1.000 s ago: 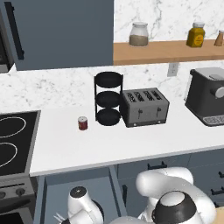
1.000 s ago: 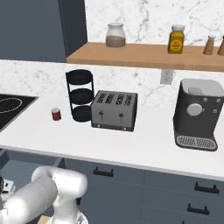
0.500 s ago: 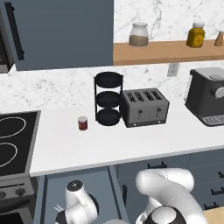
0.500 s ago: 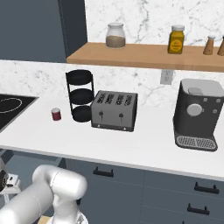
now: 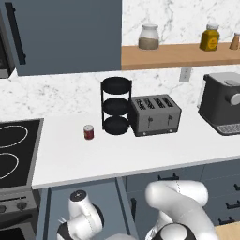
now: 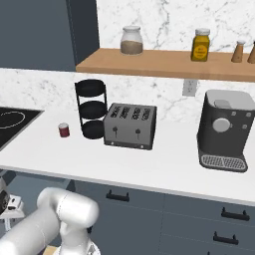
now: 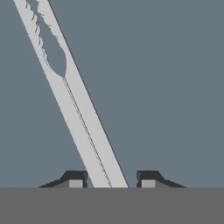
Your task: Pick the tongs from the drawer and place it on the counter.
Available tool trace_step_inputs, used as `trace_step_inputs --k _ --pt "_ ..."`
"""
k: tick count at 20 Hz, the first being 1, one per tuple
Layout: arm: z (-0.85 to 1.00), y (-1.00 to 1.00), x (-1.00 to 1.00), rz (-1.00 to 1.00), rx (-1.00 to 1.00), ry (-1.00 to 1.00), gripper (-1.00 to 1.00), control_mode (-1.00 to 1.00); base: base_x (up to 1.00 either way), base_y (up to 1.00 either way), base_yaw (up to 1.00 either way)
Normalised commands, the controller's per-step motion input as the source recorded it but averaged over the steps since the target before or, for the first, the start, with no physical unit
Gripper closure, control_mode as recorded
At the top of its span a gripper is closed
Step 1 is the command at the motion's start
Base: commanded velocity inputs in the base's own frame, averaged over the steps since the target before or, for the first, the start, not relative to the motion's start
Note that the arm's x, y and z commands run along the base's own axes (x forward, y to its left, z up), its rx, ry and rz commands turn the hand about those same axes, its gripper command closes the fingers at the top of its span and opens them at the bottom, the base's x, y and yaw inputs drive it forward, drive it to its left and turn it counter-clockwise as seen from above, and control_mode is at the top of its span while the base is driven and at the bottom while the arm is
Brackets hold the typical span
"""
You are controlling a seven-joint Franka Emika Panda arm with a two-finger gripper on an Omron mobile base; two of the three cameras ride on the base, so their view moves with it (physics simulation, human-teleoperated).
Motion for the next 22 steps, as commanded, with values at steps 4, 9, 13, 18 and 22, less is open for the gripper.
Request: trace_step_inputs --k 4,9,13,18,22 --pt "0.65 -0.17 -0.49 0.00 0.00 -0.17 1.00 -1.00 0.00 0.00 0.00" --pt "1.00 -0.12 -0.64 0.00 0.00 -0.09 1.00 -1.00 0.00 0.00 0.00" --pt "1.00 -0.23 -0.16 0.00 0.01 -0.07 1.00 -1.00 0.00 0.00 0.00" --pt "1.00 -0.37 0.10 -0.02 0.05 -0.07 1.00 -1.00 0.00 0.00 0.00" --pt "1.00 -0.49 0.41 -0.01 0.09 -0.01 1.00 -1.00 0.00 0.00 0.00"
